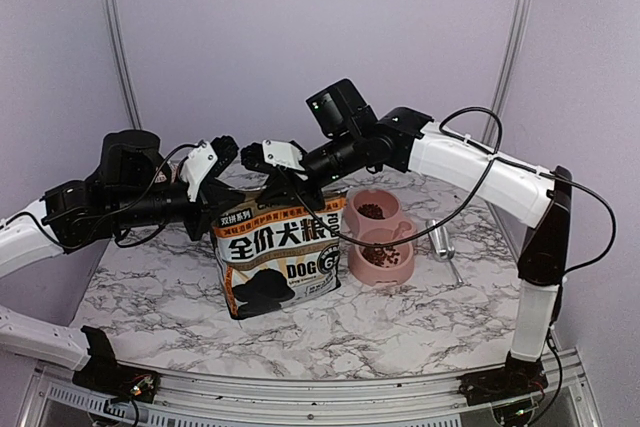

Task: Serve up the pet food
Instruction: Press the seal on the pet food bag.

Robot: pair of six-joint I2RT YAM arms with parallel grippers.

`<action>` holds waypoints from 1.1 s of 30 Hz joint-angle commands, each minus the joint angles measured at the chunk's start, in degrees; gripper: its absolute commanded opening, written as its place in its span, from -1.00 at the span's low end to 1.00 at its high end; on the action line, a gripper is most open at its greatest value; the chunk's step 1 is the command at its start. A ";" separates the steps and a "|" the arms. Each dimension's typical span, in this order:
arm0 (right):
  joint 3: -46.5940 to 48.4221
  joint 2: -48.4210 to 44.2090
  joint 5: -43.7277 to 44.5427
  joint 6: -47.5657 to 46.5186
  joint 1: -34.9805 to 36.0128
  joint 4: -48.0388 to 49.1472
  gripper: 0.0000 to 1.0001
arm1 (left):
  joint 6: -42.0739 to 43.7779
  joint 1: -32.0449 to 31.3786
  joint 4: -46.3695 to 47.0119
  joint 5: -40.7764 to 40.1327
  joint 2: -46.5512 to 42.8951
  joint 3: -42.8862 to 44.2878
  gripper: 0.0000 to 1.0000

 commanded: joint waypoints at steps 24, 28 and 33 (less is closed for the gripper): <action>-4.72 -6.13 18.76 1.28 -2.13 2.39 -1.00 | -1.01 1.54 3.31 -5.34 -2.90 0.46 -1.00; -2.46 -4.19 23.65 0.68 -2.74 8.86 -1.00 | -0.36 2.62 3.51 -11.04 -2.24 2.09 -0.82; 3.08 0.19 27.57 0.17 -3.86 14.09 -1.00 | 0.79 3.68 3.74 -19.32 -4.27 0.51 -0.43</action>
